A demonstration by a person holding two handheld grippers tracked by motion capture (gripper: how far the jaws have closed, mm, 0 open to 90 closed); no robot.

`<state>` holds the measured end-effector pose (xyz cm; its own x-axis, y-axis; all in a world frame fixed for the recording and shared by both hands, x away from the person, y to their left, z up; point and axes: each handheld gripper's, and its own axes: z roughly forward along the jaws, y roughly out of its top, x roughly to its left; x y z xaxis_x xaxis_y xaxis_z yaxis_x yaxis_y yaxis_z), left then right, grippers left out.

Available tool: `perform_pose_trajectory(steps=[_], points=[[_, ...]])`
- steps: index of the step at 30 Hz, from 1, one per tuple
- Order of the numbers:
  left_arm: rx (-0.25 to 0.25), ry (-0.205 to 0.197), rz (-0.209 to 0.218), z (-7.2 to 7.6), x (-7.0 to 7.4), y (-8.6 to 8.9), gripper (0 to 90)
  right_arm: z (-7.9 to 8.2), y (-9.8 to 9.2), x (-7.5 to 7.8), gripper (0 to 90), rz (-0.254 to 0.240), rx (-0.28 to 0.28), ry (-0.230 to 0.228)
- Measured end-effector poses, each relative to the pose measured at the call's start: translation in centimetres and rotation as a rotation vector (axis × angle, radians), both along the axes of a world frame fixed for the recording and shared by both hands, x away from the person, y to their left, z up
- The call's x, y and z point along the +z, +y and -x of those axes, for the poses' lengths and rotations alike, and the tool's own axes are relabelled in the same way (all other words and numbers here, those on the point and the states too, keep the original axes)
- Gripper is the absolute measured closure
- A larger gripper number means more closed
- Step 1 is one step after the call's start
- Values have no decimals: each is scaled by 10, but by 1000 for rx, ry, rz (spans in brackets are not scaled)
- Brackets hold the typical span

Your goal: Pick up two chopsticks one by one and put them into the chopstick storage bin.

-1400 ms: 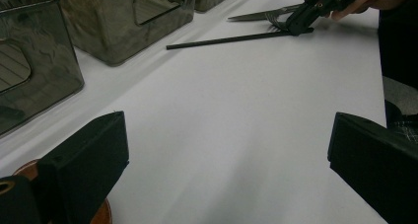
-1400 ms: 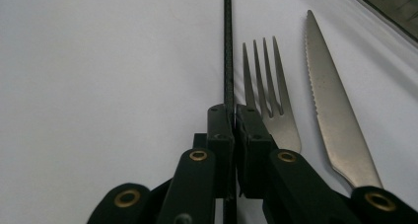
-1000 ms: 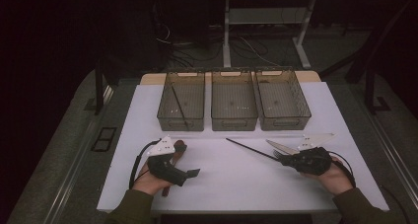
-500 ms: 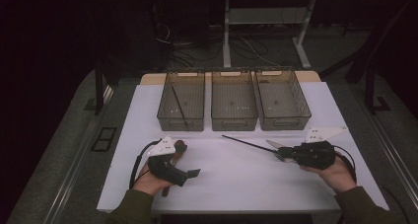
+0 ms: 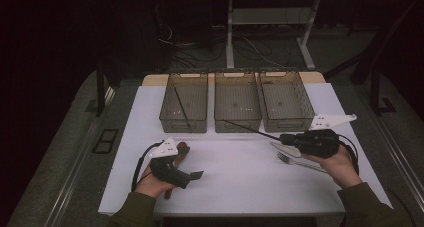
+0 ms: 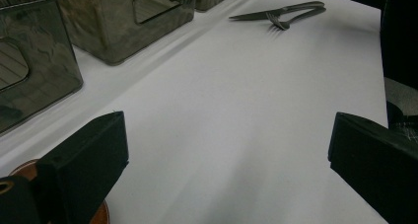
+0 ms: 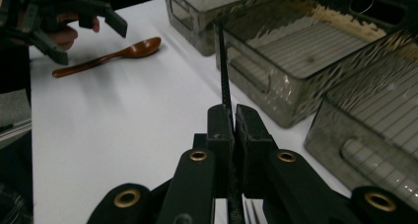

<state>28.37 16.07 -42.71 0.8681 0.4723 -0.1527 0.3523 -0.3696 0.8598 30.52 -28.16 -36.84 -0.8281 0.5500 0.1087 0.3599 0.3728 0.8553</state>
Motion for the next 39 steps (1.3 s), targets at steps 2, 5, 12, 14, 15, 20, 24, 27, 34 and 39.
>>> perform_pose_trajectory(steps=[2,5,12,14,15,20,24,27,34,39], points=[[12,2,4,0,0,0,0,-4,2,4,848,-4,-12,-7],[27,0,11,-1,-1,1,0,-11,7,10,848,13,-30,-16],[26,-8,4,-1,0,2,0,-24,22,19,848,27,-64,-28],[31,-7,5,-1,0,2,0,-30,27,20,848,29,-76,-29],[30,-8,4,-1,0,3,0,-36,34,21,848,37,-89,-31],[27,-5,5,-1,-1,2,0,-49,47,24,848,33,-105,-28],[25,-8,6,-1,0,2,0,-63,65,30,848,32,-112,-34],[24,-8,7,-1,0,2,0,-71,76,33,847,29,-117,-36],[22,-4,9,0,0,2,0,-89,103,34,847,29,-131,-28],[21,-4,10,0,0,3,0,-102,120,31,847,37,-144,-21]])
